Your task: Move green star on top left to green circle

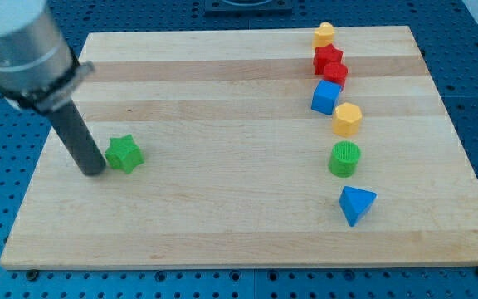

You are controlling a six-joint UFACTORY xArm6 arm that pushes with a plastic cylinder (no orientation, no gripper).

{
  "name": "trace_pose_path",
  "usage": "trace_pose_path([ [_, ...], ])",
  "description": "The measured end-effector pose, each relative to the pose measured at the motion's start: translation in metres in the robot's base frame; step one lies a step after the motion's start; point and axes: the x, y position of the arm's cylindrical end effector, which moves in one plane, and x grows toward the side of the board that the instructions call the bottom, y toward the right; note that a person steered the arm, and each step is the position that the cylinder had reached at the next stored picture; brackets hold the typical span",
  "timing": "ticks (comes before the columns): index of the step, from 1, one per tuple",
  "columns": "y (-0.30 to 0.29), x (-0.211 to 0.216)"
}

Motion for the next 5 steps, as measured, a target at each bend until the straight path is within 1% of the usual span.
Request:
trace_pose_path([
  [1,0.039,-0.001],
  [3,-0.036,-0.066],
  [4,-0.068,-0.074],
  [5,-0.073,-0.076],
])
